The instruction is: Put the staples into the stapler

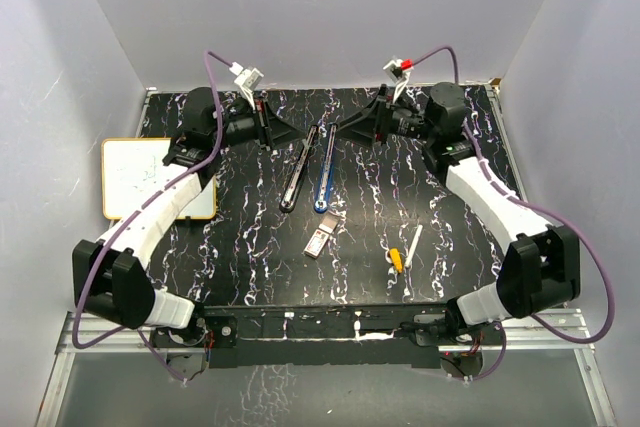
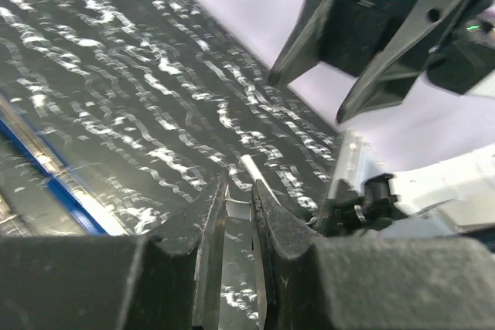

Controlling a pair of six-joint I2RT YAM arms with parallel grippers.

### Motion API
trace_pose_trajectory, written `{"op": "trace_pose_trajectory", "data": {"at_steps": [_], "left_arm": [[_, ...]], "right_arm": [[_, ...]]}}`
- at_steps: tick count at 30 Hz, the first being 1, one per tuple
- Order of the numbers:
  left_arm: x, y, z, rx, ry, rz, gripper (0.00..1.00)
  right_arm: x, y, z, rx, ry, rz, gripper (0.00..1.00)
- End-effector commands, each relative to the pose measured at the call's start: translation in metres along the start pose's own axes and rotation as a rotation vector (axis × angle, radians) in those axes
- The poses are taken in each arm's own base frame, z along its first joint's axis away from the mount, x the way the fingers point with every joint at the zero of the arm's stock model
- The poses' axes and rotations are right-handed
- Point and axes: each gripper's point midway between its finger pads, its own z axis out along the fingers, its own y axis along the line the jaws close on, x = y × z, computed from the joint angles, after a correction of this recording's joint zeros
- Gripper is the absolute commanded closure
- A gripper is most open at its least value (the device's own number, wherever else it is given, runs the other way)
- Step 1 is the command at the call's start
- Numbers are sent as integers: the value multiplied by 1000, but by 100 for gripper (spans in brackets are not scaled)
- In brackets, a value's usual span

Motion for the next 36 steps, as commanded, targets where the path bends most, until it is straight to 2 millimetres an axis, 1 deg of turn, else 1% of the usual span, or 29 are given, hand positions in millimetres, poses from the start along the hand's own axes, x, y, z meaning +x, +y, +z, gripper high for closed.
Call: {"op": "trace_pose_trajectory", "data": {"at_steps": [1,3,7,11,14,17,20,24,27,30,36], "left_arm": [[2,14,-14,-199,46,143,100],[15,31,-12,-289,93,166,100],[36,64,-9,-459,182,212,100],[48,90,-6,-598,223,231,100],[61,107,-2,-670,267,250,100],[72,127,-1,-744,300,234,100],[76,142,1,-803,311,220,100],[88,157,2,-849,340,200,100],[100,161,3,-856,368,177,100],[107,166,4,-873,380,171,100],[113,169,11,-896,390,188,100]], "right_arm": [[-13,-27,-24,184,-18,-116,50],[-11,-43,-34,266,6,-156,51],[-6,-67,-54,398,57,-254,51],[-3,-89,-83,529,76,-353,51],[4,-106,-104,601,86,-359,51],[15,-116,-117,638,92,-347,51],[24,-121,-122,639,97,-341,51],[30,-125,-129,657,125,-341,51],[37,-125,-129,641,136,-326,51],[42,-128,-130,634,143,-315,51],[46,-130,-132,633,147,-300,51]]}}
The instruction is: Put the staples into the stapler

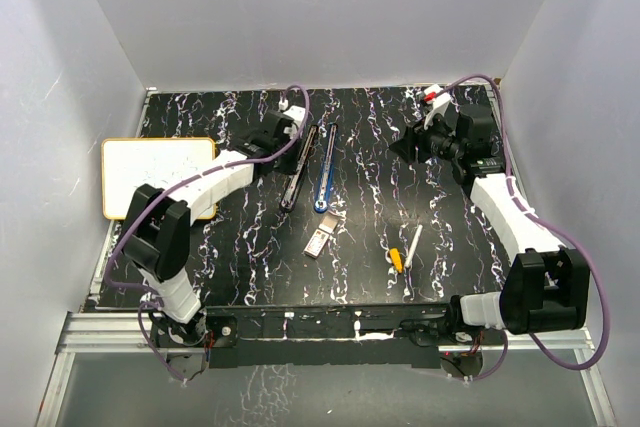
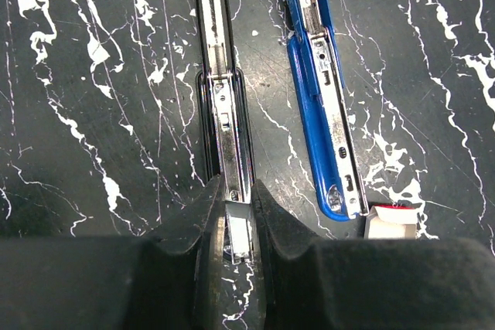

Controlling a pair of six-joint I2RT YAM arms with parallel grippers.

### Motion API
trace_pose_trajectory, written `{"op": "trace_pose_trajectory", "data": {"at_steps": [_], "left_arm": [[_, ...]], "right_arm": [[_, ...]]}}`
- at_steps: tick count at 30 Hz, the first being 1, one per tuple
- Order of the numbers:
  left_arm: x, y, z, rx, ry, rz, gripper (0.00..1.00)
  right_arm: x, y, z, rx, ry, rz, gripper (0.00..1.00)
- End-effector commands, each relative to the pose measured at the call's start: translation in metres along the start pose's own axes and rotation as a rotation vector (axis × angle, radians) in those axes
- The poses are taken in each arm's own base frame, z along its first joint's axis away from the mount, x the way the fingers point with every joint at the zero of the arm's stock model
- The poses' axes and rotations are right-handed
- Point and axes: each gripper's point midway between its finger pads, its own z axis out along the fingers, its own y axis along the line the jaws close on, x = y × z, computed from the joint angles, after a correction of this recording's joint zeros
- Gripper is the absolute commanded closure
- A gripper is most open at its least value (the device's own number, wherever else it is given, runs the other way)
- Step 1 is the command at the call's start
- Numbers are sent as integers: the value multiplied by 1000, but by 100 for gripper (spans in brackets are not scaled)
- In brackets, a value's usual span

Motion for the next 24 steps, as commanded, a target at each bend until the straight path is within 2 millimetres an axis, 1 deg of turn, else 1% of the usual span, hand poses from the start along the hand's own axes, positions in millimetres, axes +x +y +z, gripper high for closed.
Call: {"op": "trace_pose_trajectory", "data": {"at_steps": [1,10,24], "left_arm": [[-14,-3,-2,-32,-26,8,100],[0,3,12,-86,11,-26,100],[0,1,17,-124,13,24,100]], "right_arm": [[-11,-3,-1,-4,-44,-39,51],[-6,-7,-5,-4,-45,-21,51],[0,-9,-4,-16,-49,-3,51]]}}
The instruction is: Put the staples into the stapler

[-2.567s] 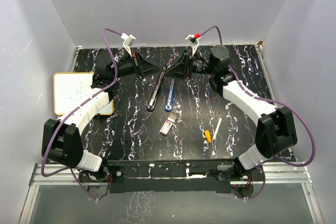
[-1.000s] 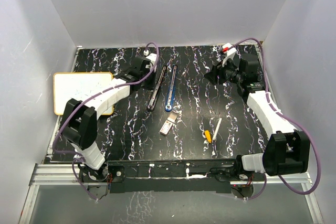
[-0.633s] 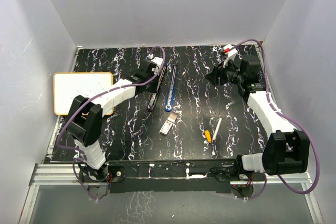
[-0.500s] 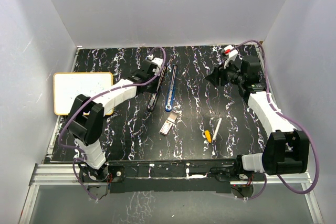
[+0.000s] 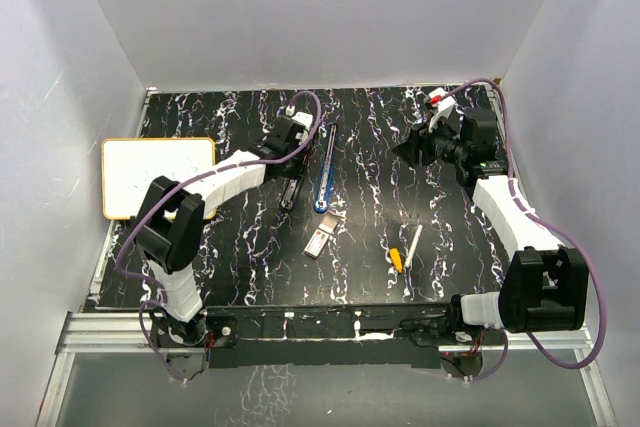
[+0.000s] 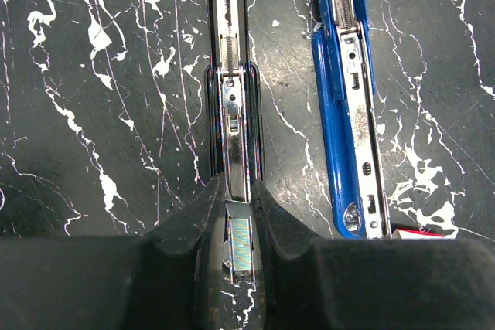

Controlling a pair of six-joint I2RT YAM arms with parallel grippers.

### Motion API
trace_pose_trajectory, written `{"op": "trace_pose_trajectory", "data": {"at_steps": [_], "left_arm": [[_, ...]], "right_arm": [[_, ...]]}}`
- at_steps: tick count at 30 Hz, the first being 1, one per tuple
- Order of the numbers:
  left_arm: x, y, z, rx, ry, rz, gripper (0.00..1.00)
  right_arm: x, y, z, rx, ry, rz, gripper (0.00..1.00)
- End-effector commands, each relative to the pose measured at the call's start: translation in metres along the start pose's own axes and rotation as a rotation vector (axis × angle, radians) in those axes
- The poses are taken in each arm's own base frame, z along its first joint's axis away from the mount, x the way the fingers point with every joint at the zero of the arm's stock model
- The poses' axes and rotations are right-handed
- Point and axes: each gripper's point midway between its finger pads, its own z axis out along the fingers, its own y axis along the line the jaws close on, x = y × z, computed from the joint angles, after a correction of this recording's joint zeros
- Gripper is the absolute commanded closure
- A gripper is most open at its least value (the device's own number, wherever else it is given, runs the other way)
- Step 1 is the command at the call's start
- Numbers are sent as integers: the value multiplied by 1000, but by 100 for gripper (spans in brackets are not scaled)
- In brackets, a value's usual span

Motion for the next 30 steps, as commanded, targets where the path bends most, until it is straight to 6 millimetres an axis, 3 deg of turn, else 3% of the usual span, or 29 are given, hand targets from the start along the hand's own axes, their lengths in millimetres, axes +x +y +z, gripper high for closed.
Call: {"op": "trace_pose_trajectory", "data": {"at_steps": [1,30], "left_arm": [[-18,0,-8,-28,-41,15,100],[-7,-2,-2,-69,-26,32,100]], "right_arm": [[-13,-1,0,-8,-57,-33,51],[-10,-2,1,-21,-57,5,51]]}}
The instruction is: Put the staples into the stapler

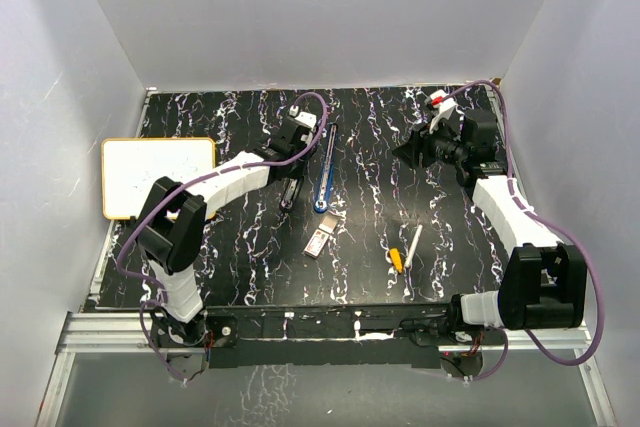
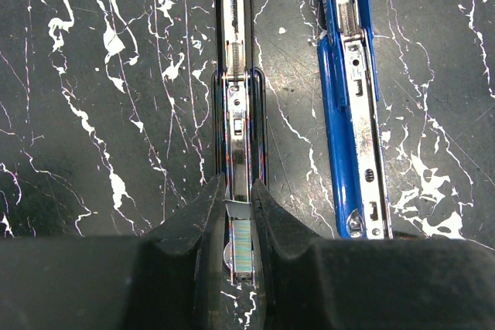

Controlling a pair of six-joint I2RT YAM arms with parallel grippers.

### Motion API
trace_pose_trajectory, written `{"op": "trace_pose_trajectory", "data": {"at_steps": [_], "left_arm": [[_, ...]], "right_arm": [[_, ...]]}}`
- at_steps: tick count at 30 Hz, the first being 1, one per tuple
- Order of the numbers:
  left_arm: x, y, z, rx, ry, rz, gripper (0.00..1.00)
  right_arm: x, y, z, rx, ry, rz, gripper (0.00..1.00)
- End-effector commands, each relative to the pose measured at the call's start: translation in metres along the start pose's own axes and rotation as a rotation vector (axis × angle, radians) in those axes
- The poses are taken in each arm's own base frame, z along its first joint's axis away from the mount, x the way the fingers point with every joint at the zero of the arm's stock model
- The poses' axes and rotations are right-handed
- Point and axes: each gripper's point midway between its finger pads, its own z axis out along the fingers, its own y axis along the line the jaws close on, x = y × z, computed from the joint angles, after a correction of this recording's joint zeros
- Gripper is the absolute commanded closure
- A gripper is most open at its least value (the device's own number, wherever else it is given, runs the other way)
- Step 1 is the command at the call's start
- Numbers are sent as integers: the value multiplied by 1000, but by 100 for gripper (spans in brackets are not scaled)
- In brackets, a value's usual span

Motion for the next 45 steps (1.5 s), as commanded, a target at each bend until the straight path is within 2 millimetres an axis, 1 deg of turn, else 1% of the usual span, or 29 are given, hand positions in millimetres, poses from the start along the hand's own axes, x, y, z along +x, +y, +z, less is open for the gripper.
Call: {"op": "trace_pose_trajectory", "data": {"at_steps": [1,8,9,11,26,30,33,45], "left_arm": [[-3,0,0,-12,-5,3,100],[3,-1,4,-9,8,5,100],[4,-1,4,-8,11,5,100],[5,-1,5,-8,13,5,100],[12,2,5,-19,21,12,100],[13,0,5,-13,23,8,100],[14,0,6,-13,24,9,100],[16,1,8,-17,29,12,100]], "right_arm": [[-16,-1,0,-4,-57,-33,51],[-15,-2,-1,4,-57,-32,50],[-16,-11,-5,28,-61,-25,49],[-16,-13,-6,37,-60,-23,47],[-15,-22,-9,86,-61,-3,31],[-16,-24,-10,95,-62,-2,23],[-16,-25,-11,96,-62,1,19],[-14,-22,-10,77,-64,4,18]]}}
